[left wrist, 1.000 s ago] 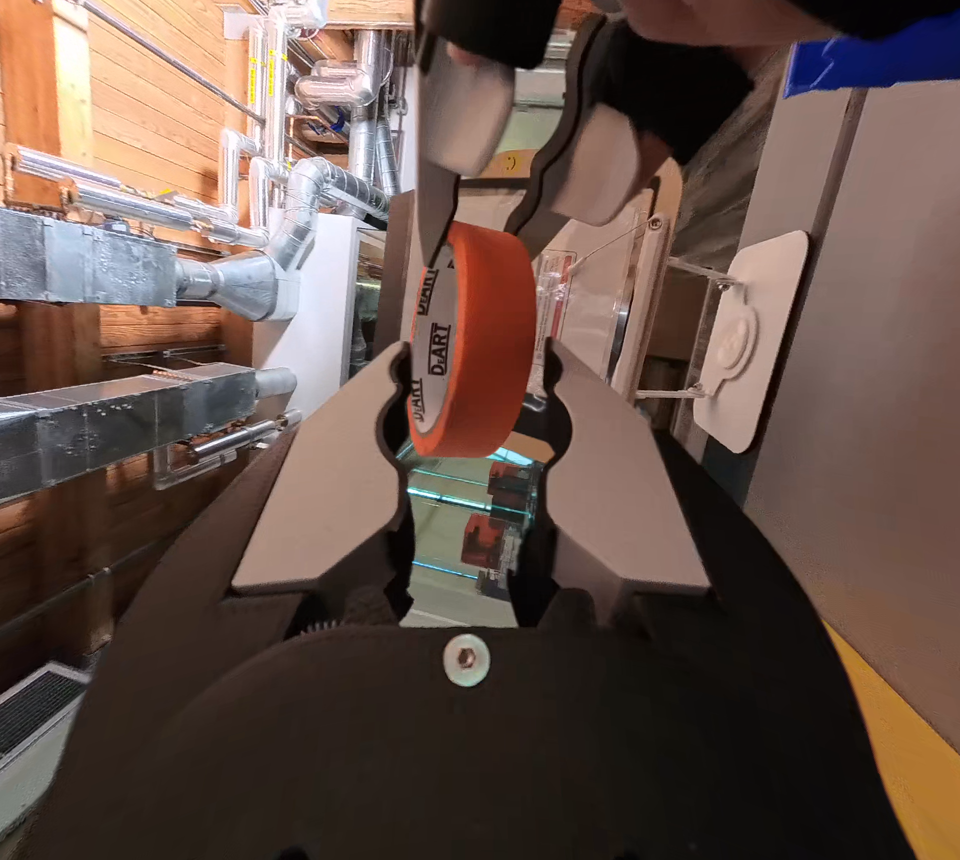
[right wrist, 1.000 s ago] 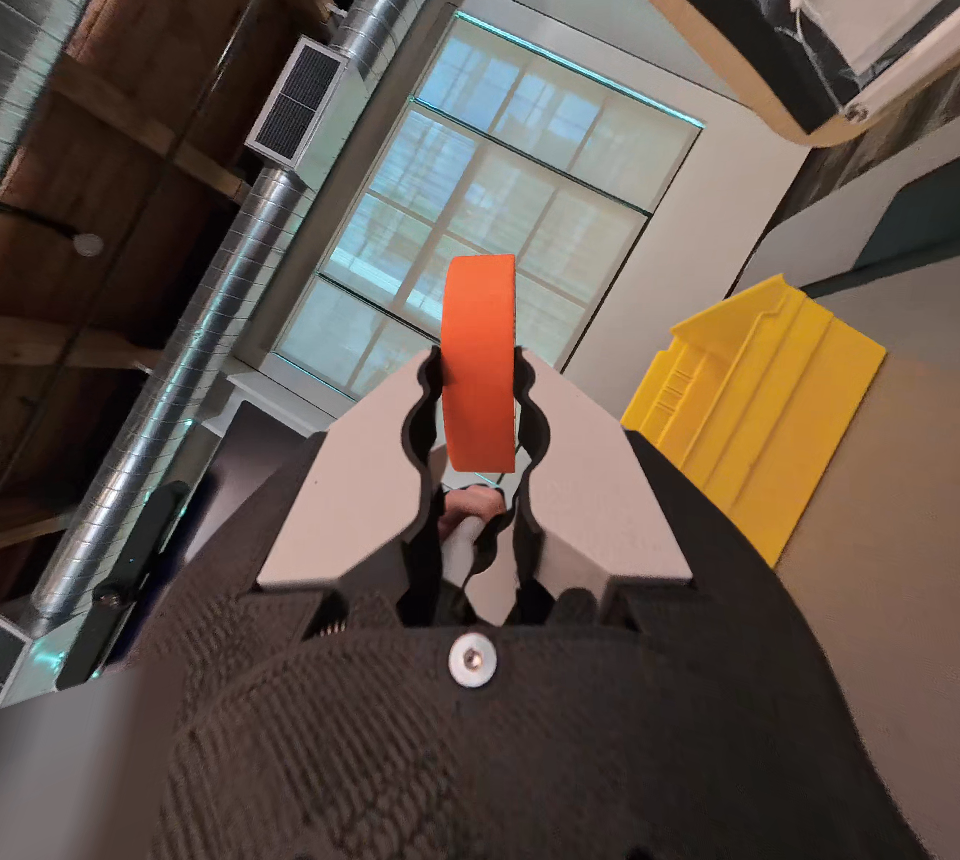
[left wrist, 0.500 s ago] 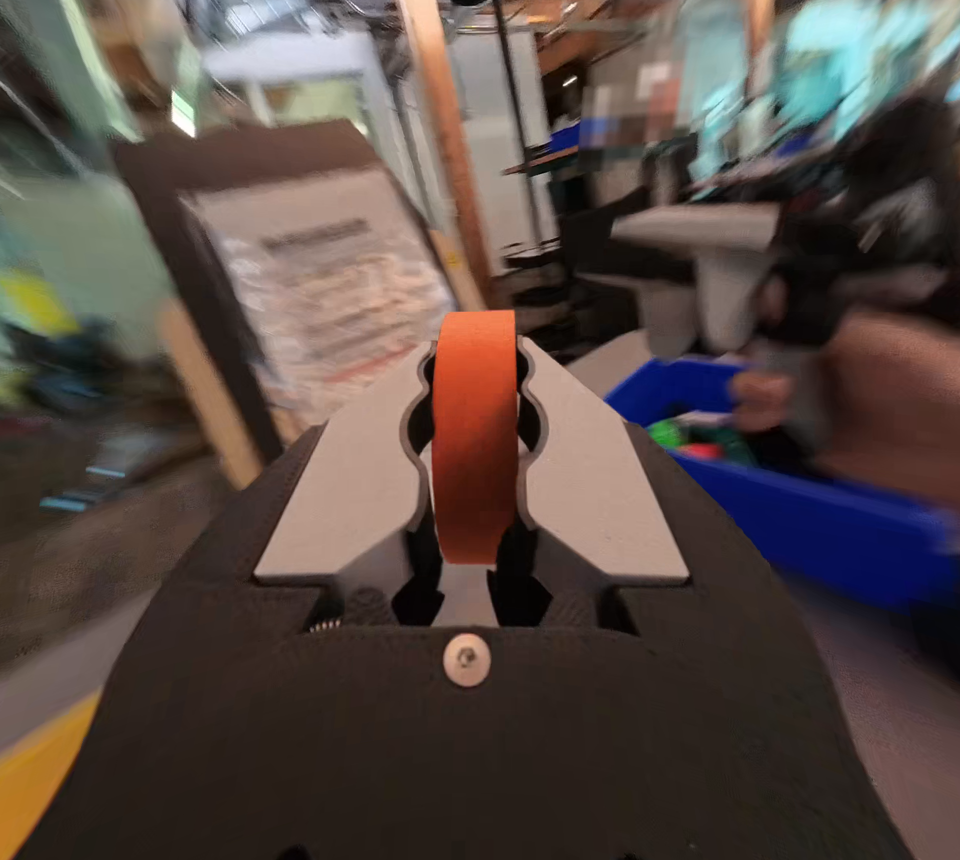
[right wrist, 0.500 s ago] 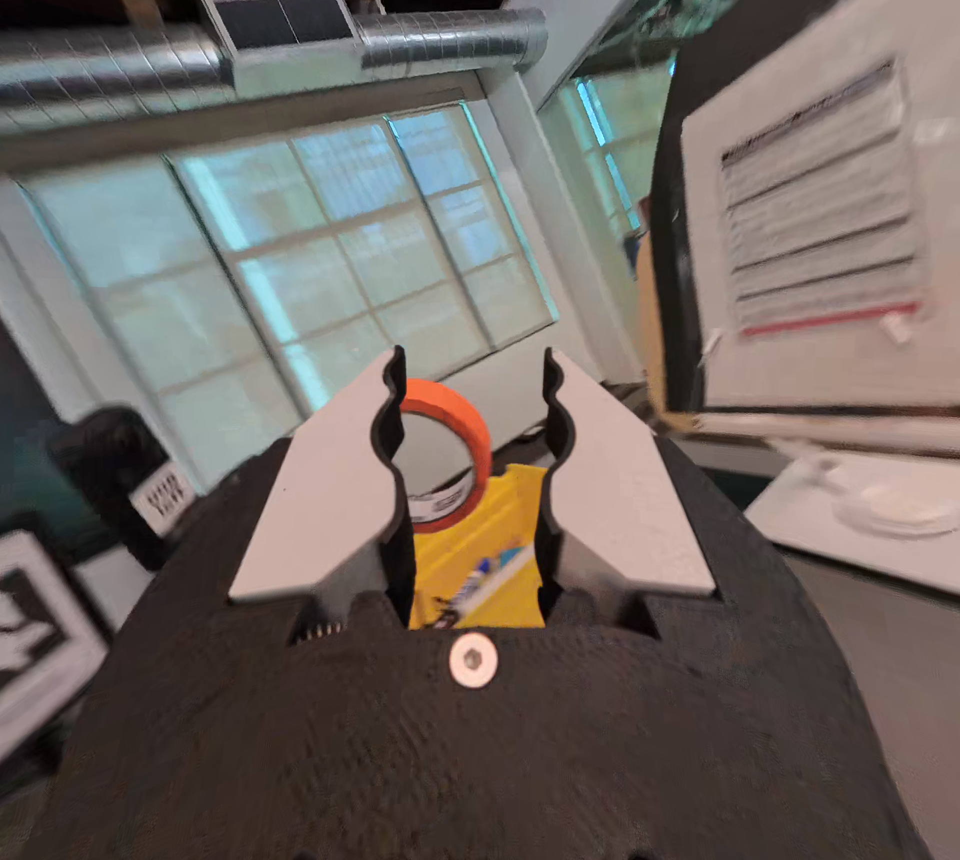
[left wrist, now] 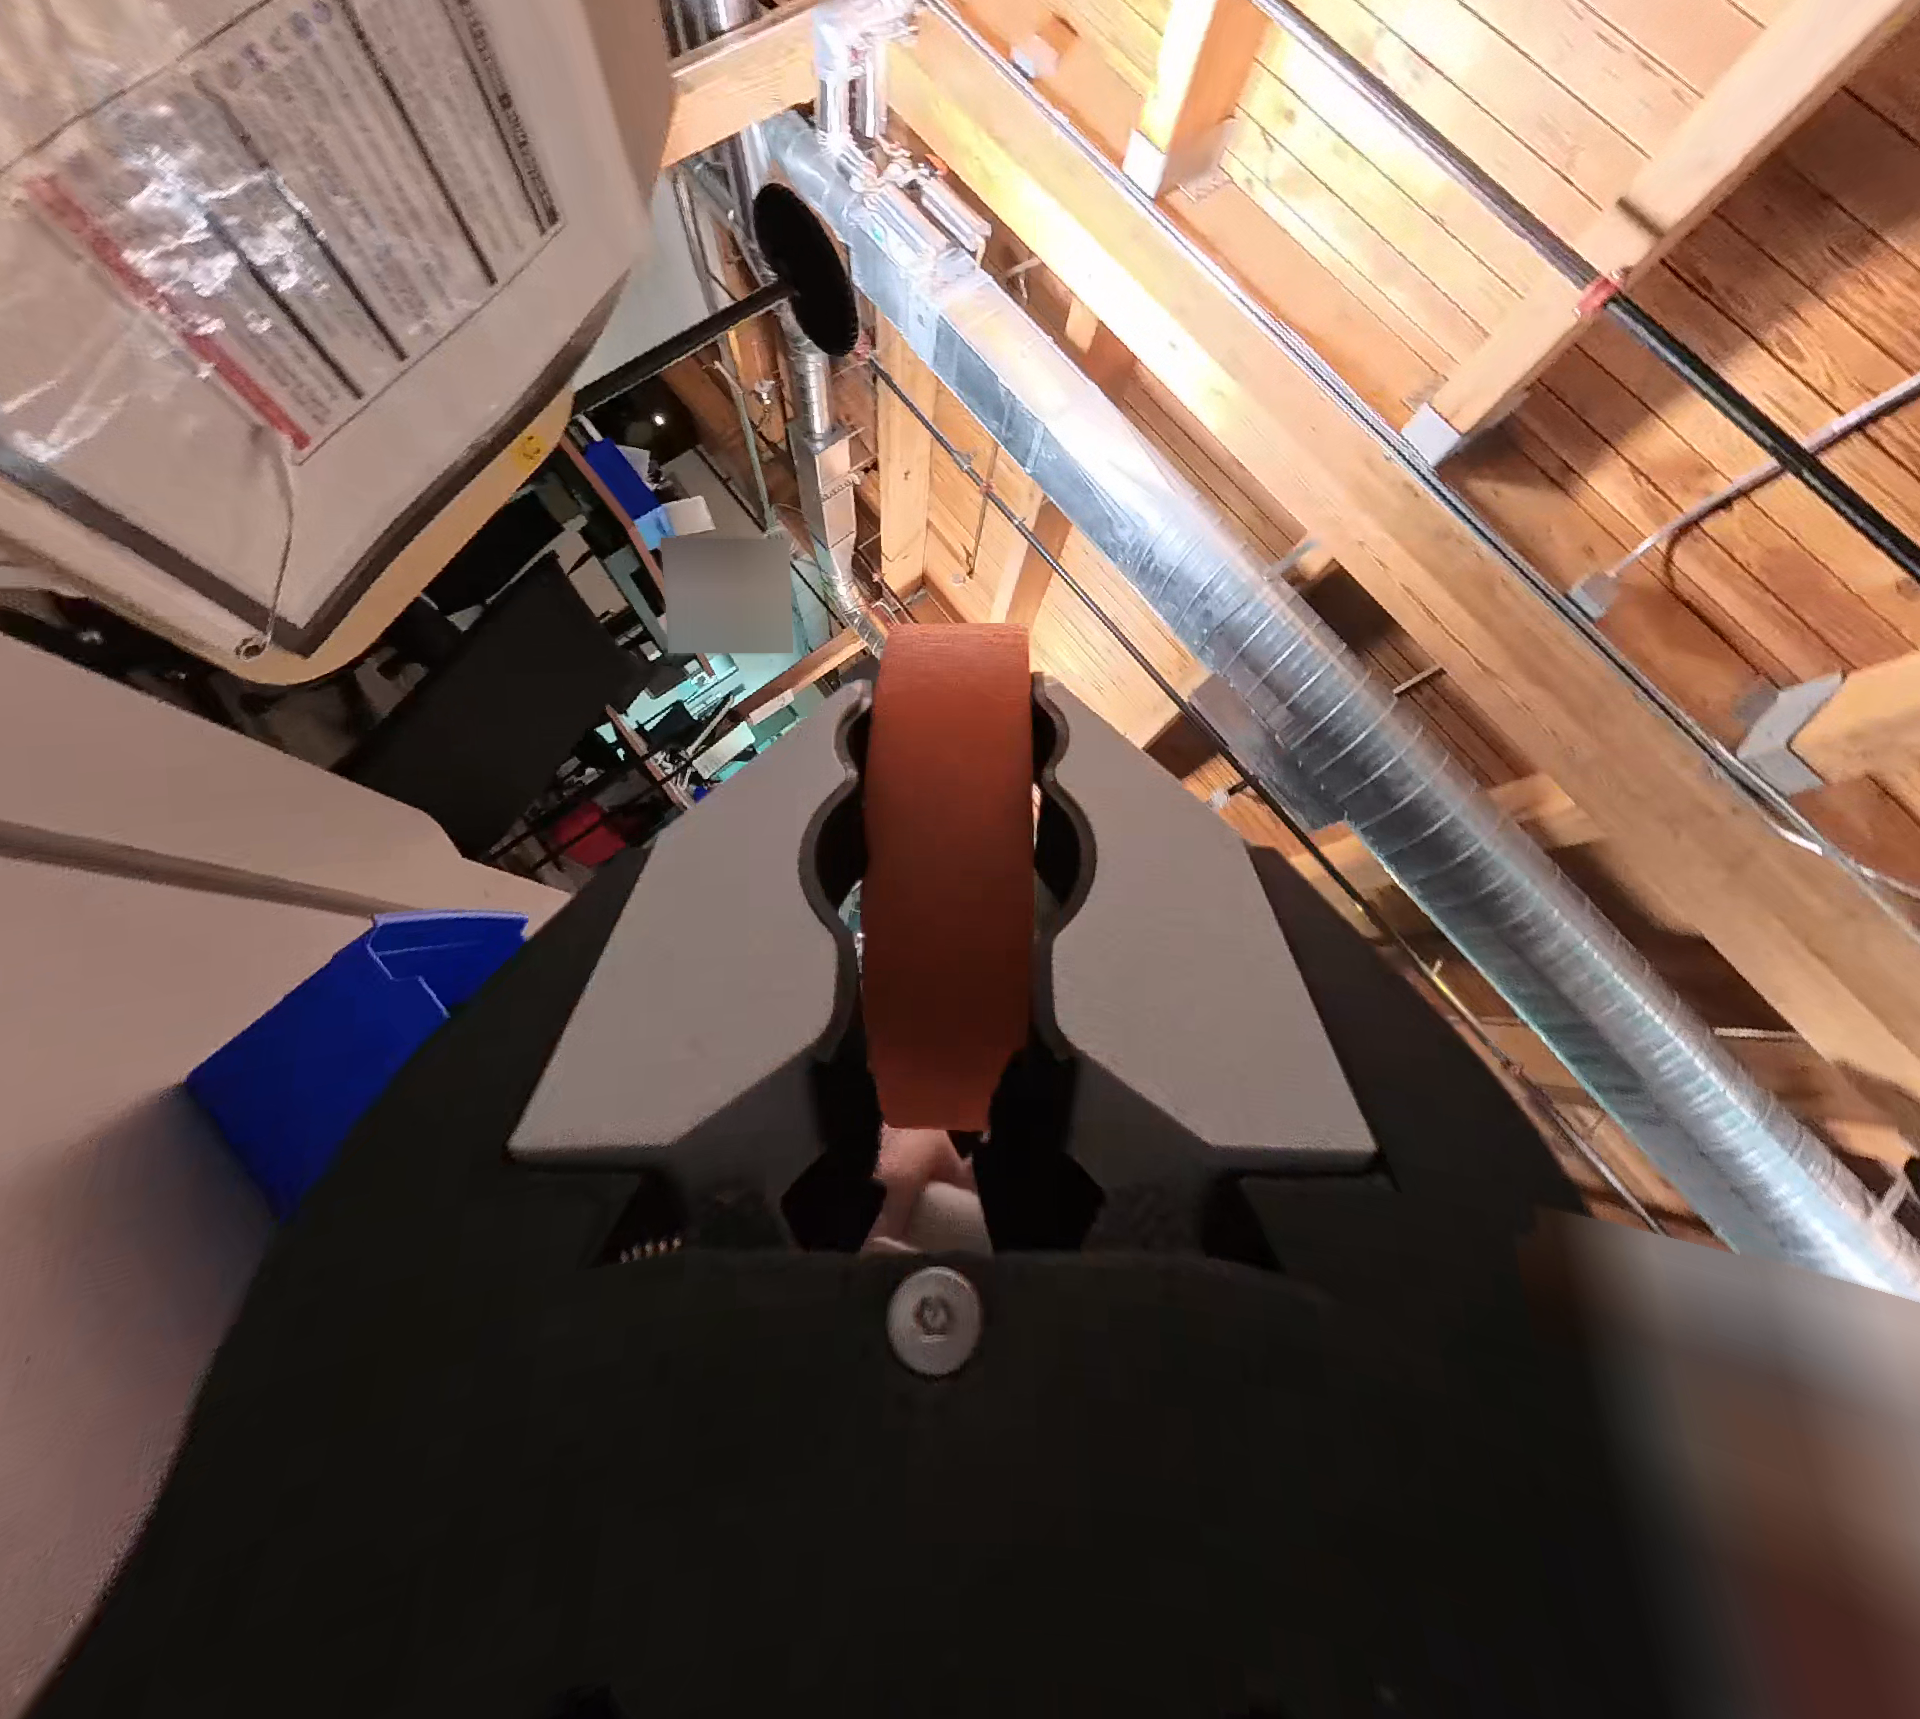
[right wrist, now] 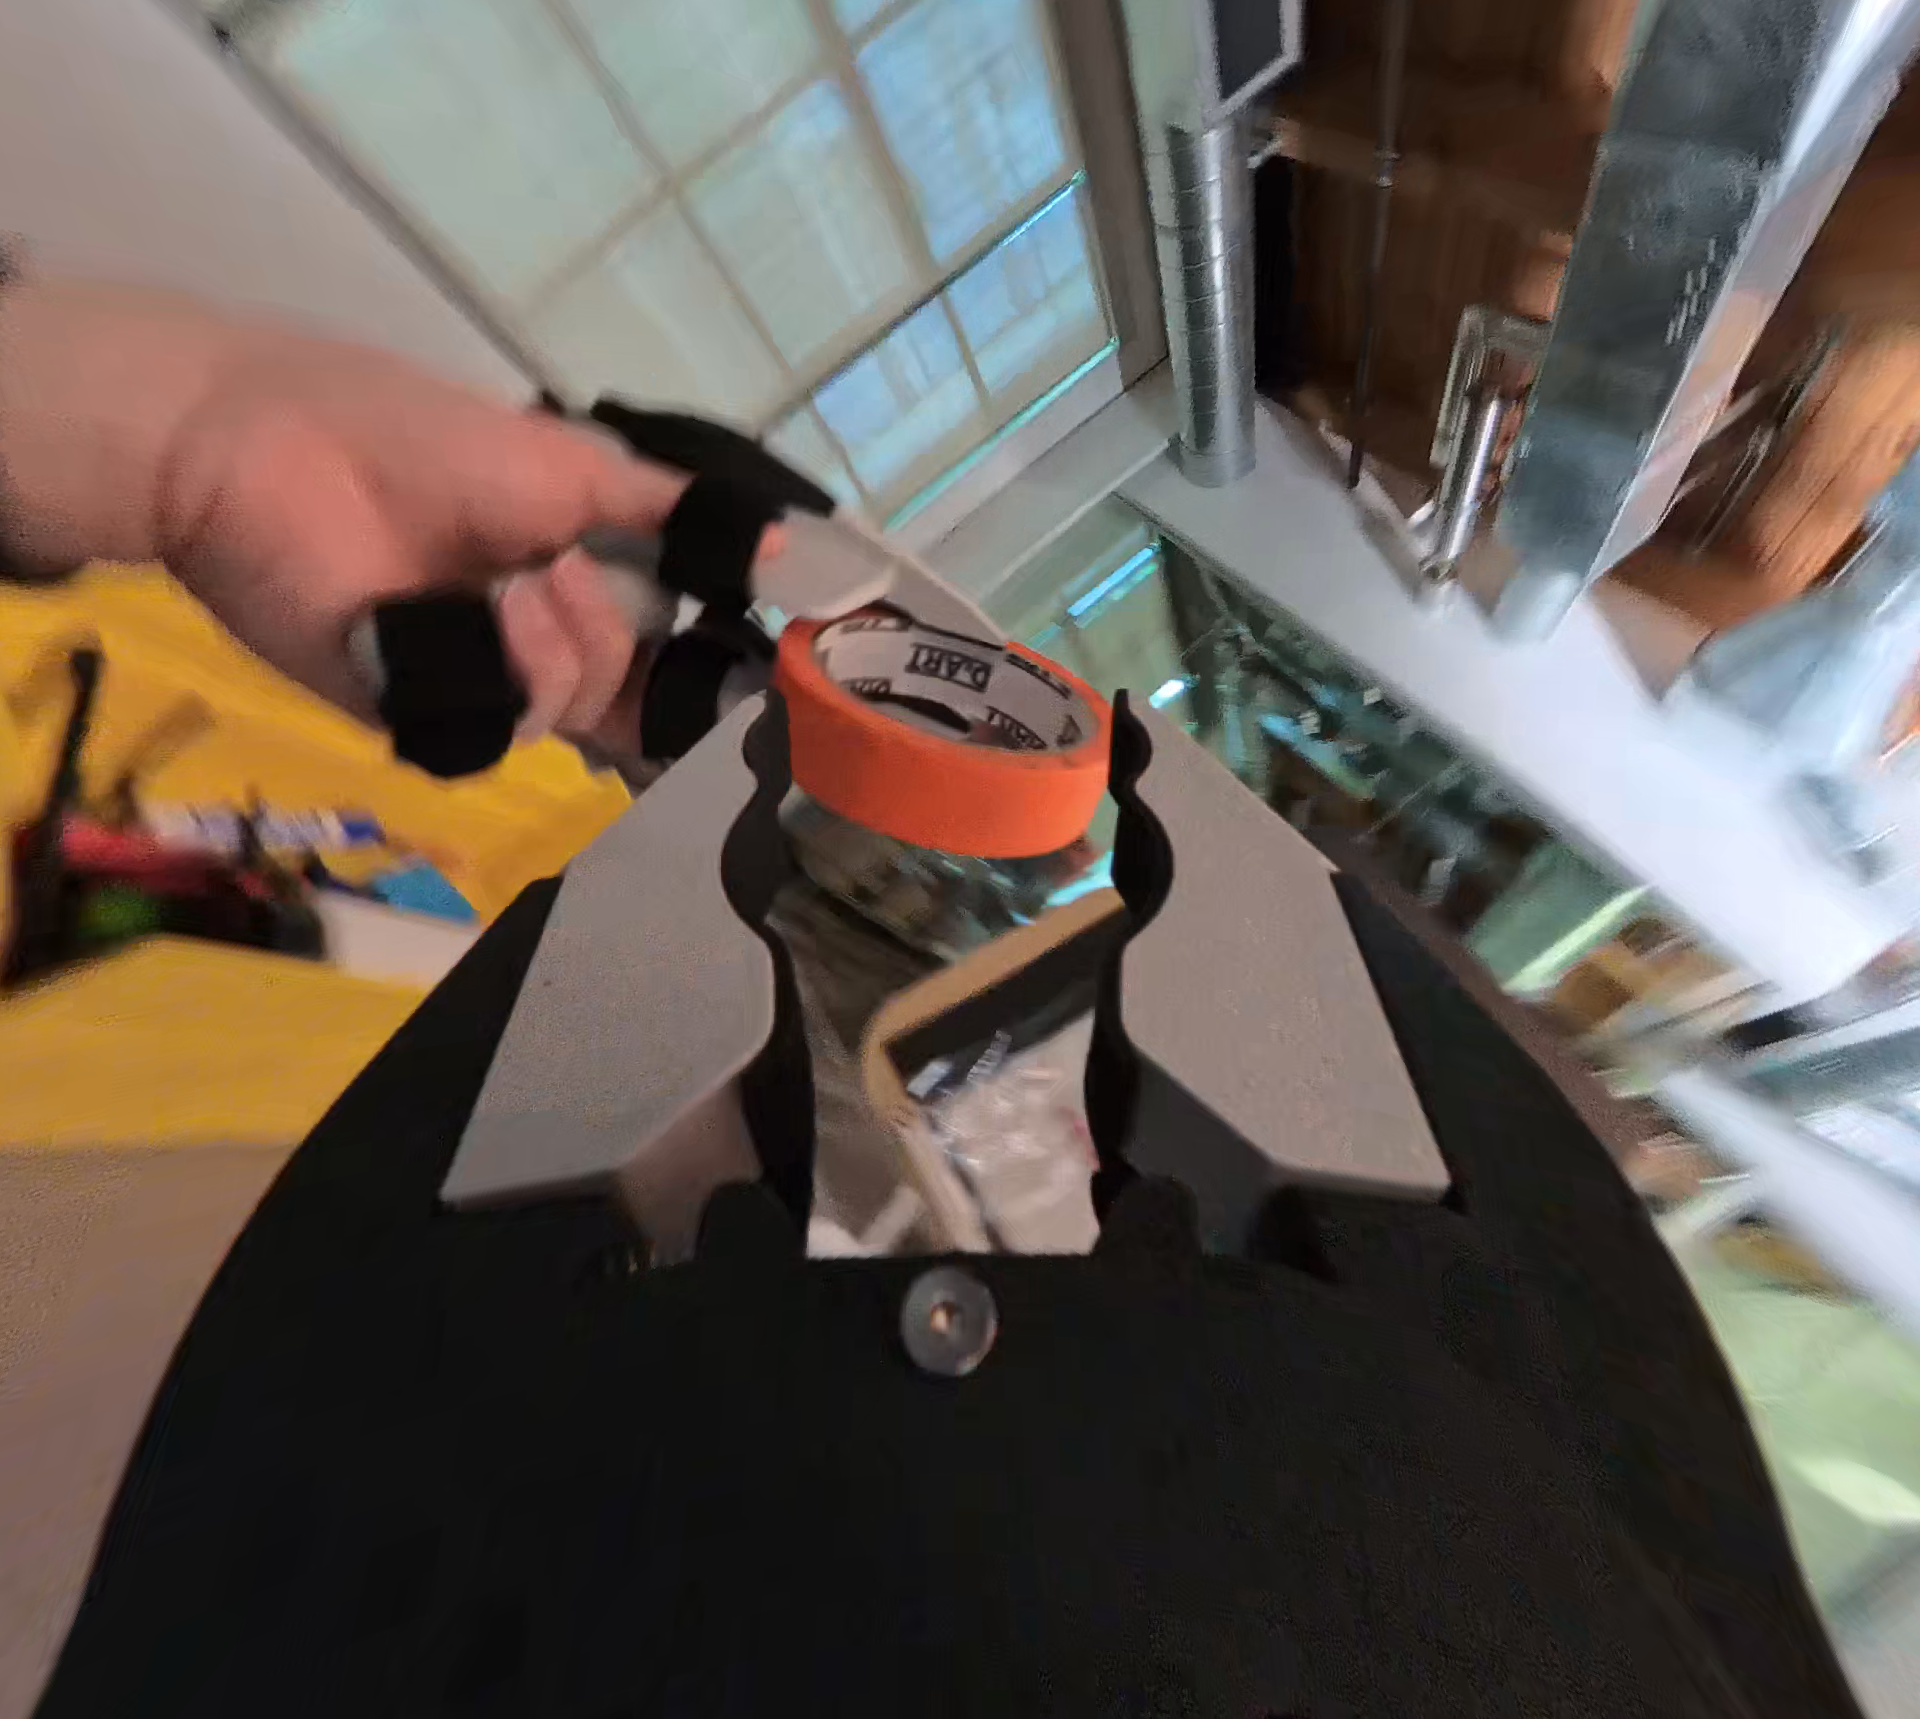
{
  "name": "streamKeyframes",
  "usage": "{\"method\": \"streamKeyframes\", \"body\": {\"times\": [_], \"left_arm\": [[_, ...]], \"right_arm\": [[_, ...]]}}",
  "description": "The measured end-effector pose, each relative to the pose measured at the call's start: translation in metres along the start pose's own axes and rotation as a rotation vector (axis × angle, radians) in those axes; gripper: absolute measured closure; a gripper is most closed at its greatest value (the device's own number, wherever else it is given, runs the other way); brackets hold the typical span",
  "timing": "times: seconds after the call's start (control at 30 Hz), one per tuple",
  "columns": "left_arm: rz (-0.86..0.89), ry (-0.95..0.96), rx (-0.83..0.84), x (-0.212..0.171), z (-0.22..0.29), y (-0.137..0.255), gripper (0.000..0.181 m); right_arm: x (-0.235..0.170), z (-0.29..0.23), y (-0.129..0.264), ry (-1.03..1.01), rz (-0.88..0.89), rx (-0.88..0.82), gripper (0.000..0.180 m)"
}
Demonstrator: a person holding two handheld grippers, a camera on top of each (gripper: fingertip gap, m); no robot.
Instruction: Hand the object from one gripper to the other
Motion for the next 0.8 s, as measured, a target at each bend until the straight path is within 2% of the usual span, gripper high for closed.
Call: {"method": "streamKeyframes", "body": {"times": [0.1, 0.17, 0.27, 0.4, 0.5, 0.6, 0.7, 0.8], "left_arm": [[-0.021, 0.054, 0.035, -0.009, -0.007, -0.001, 0.155], [-0.056, 0.042, 0.099, -0.018, -0.017, -0.002, 0.155], [-0.078, 0.032, 0.138, -0.027, -0.024, -0.004, 0.155], [-0.103, 0.051, 0.061, -0.023, -0.017, -0.006, 0.152], [-0.09, -0.013, 0.104, -0.013, -0.02, -0.003, 0.13], [-0.051, -0.14, 0.135, 0.004, -0.019, 0.002, 0.125], [-0.128, -0.223, 0.086, 0.002, -0.009, -0.002, 0.129], [-0.315, -0.367, 0.067, -0.02, -0.006, -0.009, 0.128]], "right_arm": [[-0.02, -0.029, -0.013, 0.4, -0.171, 0.005, 0.118], [-0.029, -0.036, -0.018, 0.559, -0.22, -0.029, 0.125], [-0.044, -0.041, -0.021, 0.615, -0.288, -0.022, 0.148], [-0.045, -0.029, -0.018, 0.532, -0.313, -0.033, 0.151], [-0.037, -0.012, -0.013, 0.355, -0.29, -0.072, 0.153], [-0.037, 0.018, -0.005, 0.104, -0.3, -0.132, 0.154], [-0.048, 0.047, 0.003, -0.382, -0.276, -0.144, 0.154], [-0.07, 0.056, 0.008, -0.954, -0.246, -0.038, 0.154]]}}
Point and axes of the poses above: each gripper's, where its closed fingertips meet, y back along the fingers, x out of its top, z = x × y across the jaws, the point moved 3 cm from there along y, back along the fingers, and after that the axes turned 4 degrees about -y, right-handed, at the moved point
